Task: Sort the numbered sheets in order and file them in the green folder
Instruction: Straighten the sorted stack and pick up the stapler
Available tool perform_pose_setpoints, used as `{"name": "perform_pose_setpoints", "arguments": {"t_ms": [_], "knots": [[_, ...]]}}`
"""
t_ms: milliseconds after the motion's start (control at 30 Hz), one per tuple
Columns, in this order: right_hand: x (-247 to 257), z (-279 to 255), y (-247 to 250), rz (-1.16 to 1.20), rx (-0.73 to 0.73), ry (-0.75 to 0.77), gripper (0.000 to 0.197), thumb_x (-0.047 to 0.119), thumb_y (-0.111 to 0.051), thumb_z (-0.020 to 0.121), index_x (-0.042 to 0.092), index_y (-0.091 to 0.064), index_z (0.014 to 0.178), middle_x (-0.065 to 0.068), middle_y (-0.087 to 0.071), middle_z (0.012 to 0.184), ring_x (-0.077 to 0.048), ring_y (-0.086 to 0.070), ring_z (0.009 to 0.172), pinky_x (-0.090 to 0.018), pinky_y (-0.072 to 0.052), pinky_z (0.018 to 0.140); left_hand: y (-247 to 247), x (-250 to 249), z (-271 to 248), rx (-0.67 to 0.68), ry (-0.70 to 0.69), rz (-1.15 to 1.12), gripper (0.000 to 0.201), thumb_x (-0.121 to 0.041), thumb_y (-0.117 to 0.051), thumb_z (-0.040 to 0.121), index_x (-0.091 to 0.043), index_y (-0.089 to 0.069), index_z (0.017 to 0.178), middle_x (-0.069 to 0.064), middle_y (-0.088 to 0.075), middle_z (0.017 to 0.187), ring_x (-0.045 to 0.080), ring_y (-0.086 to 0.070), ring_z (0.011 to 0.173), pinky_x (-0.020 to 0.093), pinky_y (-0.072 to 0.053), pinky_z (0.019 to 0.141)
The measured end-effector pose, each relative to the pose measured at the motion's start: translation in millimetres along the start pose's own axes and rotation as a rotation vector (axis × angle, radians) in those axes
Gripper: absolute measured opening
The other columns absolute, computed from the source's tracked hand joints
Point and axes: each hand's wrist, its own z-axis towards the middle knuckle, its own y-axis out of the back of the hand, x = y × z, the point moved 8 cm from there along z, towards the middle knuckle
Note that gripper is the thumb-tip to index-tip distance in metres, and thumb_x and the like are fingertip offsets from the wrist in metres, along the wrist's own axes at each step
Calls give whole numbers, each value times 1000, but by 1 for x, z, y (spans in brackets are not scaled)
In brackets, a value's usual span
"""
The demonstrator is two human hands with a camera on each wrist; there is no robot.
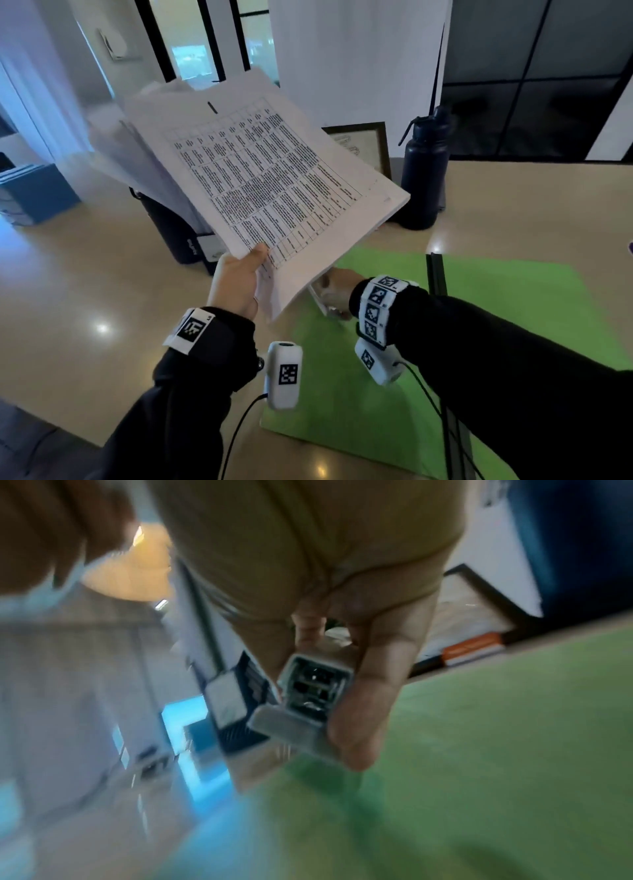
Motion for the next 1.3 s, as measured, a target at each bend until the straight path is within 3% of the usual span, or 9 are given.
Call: {"name": "perform_pose_setpoints", "arguments": {"t_ms": [67, 167, 233, 333, 433, 633, 833, 1000, 1300], "knots": [[-28, -20, 17, 327, -44, -32, 27, 15, -59, 89, 23, -36, 100, -9, -53, 88, -24, -55, 67, -34, -54, 53, -19, 2, -5, 56, 11, 19, 18, -19, -57, 92, -2, -62, 93, 7, -63, 103, 24, -58, 104, 51, -39, 104], [-78, -67, 48, 785, -204, -47, 80, 10, -66, 84, 36, -18, 142, -10, -49, 131, -34, -63, 98, -50, -57, 76, -44, 5, -10, 56, -6, 57, 29, -15, -54, 93, 11, -60, 105, 11, -68, 103, 26, -57, 106, 41, -37, 103], [-112, -102, 61, 1145, -320, -56, 92, 3, -62, 85, 45, -8, 146, -9, -49, 132, -38, -63, 98, -52, -56, 76, -66, 7, -16, 78, -17, 80, 37, -12, -52, 94, 16, -50, 118, 17, -65, 109, 24, -59, 102, 37, -39, 103], [-157, -153, 66, 1634, -467, -75, 56, 0, -48, 91, 18, -33, 141, -18, -59, 108, -36, -65, 80, -42, -59, 67, -104, 26, -18, 153, -3, 126, 26, -9, -51, 94, -4, -57, 119, -6, -67, 100, 12, -60, 100, 27, -45, 90], [-200, -198, 61, 1861, -646, -160, 14, 2, -43, 93, -1, -52, 103, -20, -55, 91, -29, -67, 62, -37, -60, 57, -143, 53, -22, 230, 45, 202, 40, -22, -55, 92, -8, -49, 129, -2, -59, 124, 22, -50, 121, 40, -37, 104], [-250, -258, 61, 1627, -795, -210, 53, -9, -39, 85, 16, -42, 132, -11, -60, 97, -23, -64, 69, -27, -54, 52, -187, 88, -37, 338, 83, 404, 32, -36, -54, 91, -11, -57, 111, 1, -65, 104, 25, -59, 103, 34, -45, 78], [-244, -266, 34, 1506, -615, -335, 55, 61, -40, 80, 31, -56, 123, -9, -69, 102, -20, -66, 83, -32, -49, 65, -191, 79, -47, 306, -2, 462, 28, -34, -51, 94, -11, -59, 109, 1, -65, 100, 17, -60, 89, 23, -37, 59], [-227, -254, 12, 1368, -431, -456, 80, 71, -28, 70, 12, -53, 118, -4, -60, 79, -11, -64, 54, -23, -49, 49, -187, 67, -56, 271, -53, 466, 22, -30, -49, 95, -15, -61, 105, -5, -64, 93, 13, -58, 86, 22, -36, 57], [-197, -235, 14, 1230, -441, -336, 83, 68, -25, 75, 19, -39, 140, 0, -58, 105, -18, -58, 93, -30, -50, 76, -197, 70, -73, 315, -91, 538, 25, -27, -49, 95, -9, -63, 105, 9, -65, 90, 23, -62, 90, 24, -38, 58]]}}
